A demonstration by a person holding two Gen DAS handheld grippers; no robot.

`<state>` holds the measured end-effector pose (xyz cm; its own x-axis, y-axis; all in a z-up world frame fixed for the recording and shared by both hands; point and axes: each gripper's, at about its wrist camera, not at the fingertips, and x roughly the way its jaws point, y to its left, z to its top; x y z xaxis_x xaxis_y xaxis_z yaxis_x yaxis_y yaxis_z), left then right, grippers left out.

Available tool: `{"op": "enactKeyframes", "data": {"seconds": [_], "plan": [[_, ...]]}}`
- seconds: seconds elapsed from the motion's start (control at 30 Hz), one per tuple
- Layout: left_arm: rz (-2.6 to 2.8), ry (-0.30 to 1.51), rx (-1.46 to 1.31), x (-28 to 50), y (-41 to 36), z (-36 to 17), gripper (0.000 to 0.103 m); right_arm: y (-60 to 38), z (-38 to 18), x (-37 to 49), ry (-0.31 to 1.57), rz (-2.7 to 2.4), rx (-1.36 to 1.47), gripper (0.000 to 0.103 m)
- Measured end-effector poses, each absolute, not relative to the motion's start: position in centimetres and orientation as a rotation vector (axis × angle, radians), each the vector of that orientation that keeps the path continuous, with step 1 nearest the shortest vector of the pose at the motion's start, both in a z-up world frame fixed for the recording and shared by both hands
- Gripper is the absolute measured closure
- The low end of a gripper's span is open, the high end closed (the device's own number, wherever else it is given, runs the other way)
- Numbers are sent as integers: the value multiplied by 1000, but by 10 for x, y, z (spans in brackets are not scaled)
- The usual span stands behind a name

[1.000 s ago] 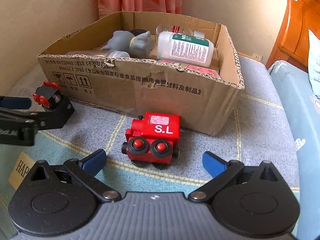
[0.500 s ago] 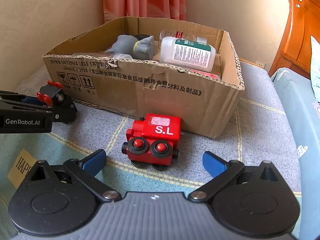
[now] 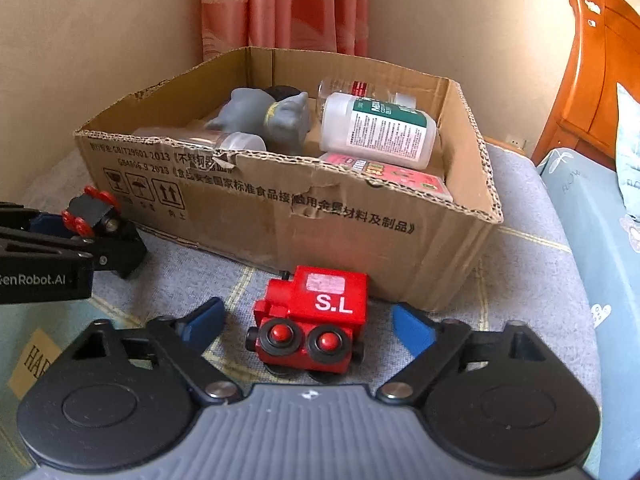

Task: Organize rigid objects
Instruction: 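Grasp the black red-wheeled train car with the left tool while the right tool grasps the red S.L train, then carry both train cars over the box and open the left tool to drop the black car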

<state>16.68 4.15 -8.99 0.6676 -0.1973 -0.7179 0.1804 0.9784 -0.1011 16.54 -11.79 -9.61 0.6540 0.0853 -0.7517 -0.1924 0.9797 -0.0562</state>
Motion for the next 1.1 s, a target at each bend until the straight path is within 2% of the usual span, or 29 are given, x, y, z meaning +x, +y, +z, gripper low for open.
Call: {"op": "enactKeyframes", "data": {"seconds": [0.23, 0.3, 0.43, 0.77, 1.1], "plan": [[-219, 816, -37, 168, 43, -90, 53, -118, -96, 165, 825, 152, -126, 27], [-222, 820, -36, 168, 43, -90, 53, -120, -95, 163, 819, 153, -130, 38], [-231, 828, -21, 168, 43, -88, 53, -119, -92, 161, 820, 171, -162, 46], [-307, 859, 48, 153, 42, -75, 53, -119, -77, 150, 836, 255, -217, 46], [-383, 828, 116, 133, 43, -26, 53, -124, -36, 125, 784, 352, -308, 46]]}}
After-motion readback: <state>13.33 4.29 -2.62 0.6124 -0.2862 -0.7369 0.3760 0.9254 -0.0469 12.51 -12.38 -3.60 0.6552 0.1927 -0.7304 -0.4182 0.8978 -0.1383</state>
